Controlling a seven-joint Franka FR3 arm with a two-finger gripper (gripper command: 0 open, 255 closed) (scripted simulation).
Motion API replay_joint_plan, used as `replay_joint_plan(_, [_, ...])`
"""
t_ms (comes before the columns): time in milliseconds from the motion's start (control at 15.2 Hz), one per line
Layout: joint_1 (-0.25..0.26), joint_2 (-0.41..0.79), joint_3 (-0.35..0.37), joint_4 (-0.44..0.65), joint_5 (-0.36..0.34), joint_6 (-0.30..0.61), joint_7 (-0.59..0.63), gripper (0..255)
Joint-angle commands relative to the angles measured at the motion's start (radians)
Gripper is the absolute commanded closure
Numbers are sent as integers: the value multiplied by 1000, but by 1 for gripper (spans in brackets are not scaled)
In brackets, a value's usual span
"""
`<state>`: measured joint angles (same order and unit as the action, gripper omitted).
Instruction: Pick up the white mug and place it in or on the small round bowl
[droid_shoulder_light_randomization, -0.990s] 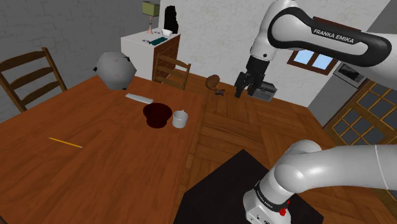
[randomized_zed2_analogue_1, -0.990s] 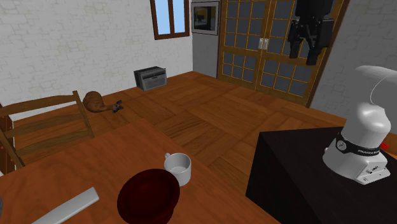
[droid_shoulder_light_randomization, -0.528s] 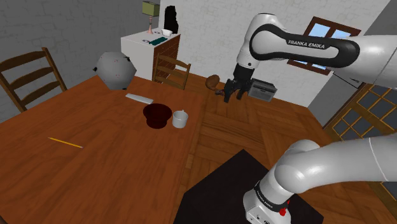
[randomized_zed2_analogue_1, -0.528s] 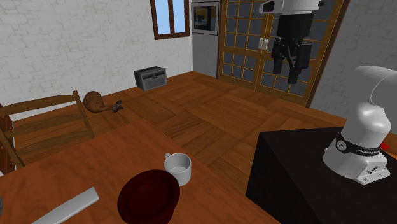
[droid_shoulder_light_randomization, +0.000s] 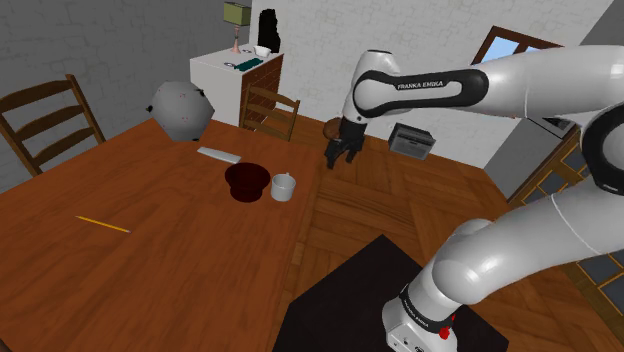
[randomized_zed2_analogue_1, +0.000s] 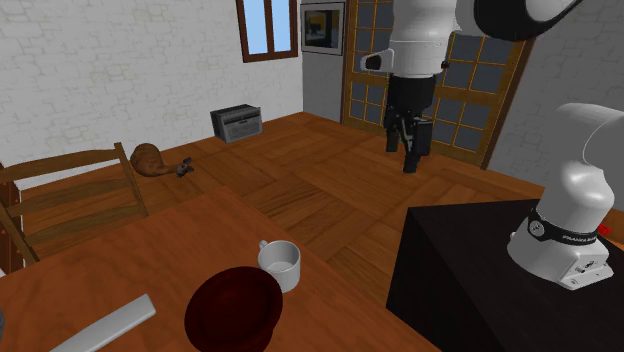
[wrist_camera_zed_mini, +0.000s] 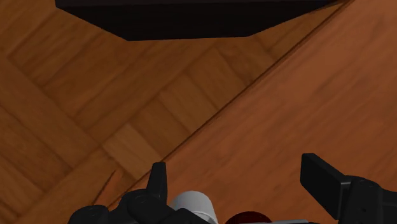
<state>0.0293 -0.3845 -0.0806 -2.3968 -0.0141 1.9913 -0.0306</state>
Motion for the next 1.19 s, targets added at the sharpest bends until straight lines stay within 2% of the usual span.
replay_joint_plan(0, [4,67,-3,1,-1,74,-16,0])
replay_joint_plan(594, [23,403,0,124,8,309,-73,0])
replay_joint_plan(1122, [29,709,16,324,12,438,-114,0])
